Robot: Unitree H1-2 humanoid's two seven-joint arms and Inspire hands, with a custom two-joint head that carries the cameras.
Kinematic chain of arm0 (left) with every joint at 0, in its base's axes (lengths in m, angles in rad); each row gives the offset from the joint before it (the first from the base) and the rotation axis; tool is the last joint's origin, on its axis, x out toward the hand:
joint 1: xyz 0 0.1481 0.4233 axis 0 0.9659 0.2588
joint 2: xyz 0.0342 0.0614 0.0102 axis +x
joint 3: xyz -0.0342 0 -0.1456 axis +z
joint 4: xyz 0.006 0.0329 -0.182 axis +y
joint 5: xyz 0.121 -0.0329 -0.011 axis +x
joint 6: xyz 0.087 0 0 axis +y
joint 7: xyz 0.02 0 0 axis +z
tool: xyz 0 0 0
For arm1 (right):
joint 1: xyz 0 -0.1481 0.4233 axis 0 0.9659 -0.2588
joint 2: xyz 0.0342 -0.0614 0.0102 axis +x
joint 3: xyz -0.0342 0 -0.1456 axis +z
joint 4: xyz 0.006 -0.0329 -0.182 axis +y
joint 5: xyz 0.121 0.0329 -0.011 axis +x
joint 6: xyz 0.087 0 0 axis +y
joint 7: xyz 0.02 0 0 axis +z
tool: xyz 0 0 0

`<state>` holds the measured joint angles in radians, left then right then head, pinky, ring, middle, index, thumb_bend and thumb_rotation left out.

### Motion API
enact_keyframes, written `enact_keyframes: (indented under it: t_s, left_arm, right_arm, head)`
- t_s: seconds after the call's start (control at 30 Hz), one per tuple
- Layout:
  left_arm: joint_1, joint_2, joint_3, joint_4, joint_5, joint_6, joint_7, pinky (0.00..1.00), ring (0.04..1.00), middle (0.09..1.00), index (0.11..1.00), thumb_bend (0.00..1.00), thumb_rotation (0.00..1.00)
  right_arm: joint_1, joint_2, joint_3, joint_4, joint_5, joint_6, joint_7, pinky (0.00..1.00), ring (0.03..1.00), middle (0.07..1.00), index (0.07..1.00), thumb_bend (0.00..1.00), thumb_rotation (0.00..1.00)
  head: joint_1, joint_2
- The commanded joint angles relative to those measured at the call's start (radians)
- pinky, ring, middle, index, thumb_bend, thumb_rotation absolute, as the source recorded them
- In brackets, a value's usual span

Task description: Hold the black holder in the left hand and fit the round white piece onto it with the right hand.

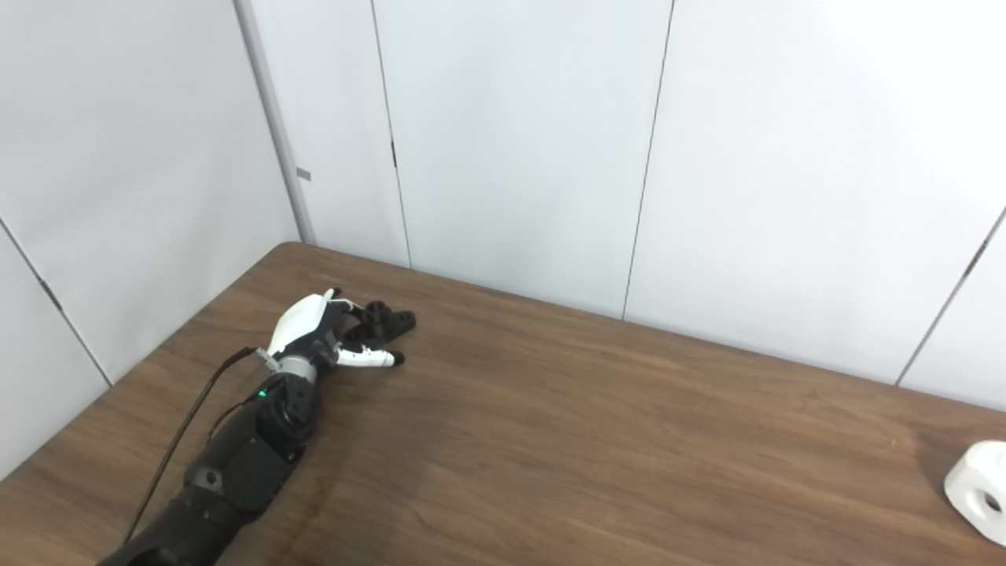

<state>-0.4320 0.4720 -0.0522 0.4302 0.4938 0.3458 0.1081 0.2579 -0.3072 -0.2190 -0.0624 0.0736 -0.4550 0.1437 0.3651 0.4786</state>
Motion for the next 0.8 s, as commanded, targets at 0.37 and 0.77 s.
enact_keyframes:
  t_s: [0.37, 0.77]
  left_arm:
    - [0.0, -0.006, -0.024, 0.052, -0.006, -0.076, 0.024, 0.87, 0.976, 0.955, 0.482, 0.52, 0.04]
    - [-0.004, 0.005, -0.049, 0.077, 0.013, -0.095, 0.045, 0.8, 0.948, 0.923, 0.478, 0.52, 0.03]
  right_arm:
    - [0.061, 0.047, 0.023, 0.047, 0.025, -0.009, -0.005, 0.75, 0.88, 0.91, 0.89, 0.88, 0.7]
    - [0.064, 0.05, 0.023, 0.036, 0.026, -0.003, -0.006, 0.8, 0.908, 0.934, 0.914, 0.89, 0.72]
  head:
    - [-0.004, 0.004]
    - [-0.01, 0.009]
